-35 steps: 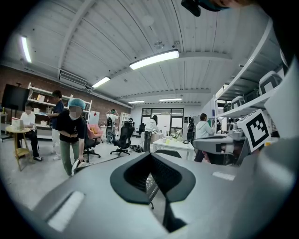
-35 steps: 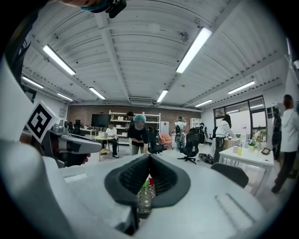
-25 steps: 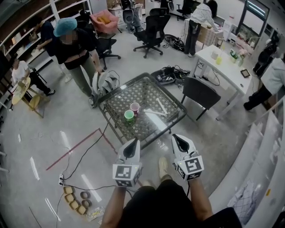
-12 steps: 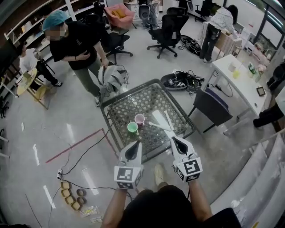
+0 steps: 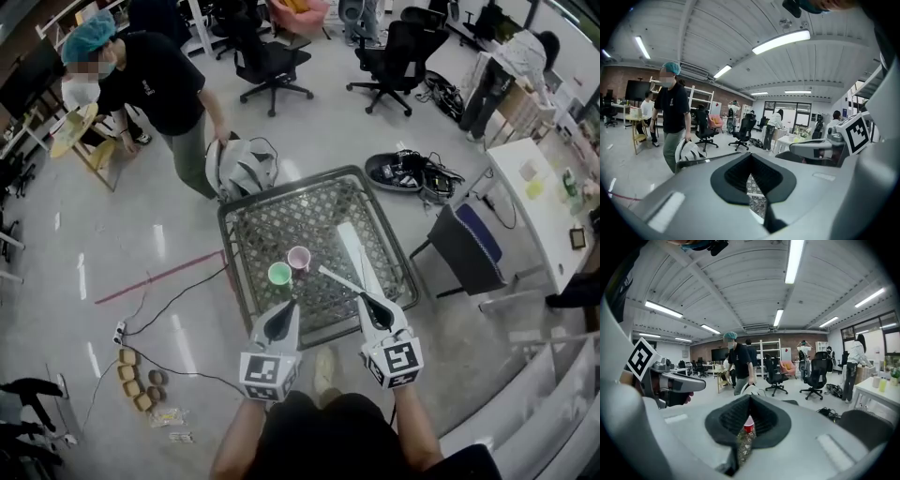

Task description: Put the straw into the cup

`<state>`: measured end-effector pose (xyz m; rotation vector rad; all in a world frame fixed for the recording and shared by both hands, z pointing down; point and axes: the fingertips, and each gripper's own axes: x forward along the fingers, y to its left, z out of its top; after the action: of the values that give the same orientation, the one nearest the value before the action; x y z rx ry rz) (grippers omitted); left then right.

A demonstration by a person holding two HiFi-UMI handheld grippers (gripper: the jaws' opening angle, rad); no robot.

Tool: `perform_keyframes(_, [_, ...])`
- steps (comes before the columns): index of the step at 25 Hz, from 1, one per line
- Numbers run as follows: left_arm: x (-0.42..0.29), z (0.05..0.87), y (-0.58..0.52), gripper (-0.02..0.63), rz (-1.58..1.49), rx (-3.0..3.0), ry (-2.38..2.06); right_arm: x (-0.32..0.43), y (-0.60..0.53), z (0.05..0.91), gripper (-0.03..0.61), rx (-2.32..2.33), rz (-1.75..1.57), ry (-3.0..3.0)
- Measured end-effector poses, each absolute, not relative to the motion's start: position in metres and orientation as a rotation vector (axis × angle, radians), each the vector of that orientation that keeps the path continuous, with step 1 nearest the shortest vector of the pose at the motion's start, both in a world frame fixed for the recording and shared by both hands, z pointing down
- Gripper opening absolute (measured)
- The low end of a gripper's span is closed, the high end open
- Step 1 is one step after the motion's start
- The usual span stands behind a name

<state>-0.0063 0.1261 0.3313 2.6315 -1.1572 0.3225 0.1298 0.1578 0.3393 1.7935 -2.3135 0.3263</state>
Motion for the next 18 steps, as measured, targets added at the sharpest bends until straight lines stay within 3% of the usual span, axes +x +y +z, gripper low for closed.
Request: perform_keyframes(18, [-0.009, 0.422, 0.082, 0.006, 0.425, 2.442, -1.273, 0.132, 0.088, 0.429, 0.003, 1.568, 0.444, -2.370])
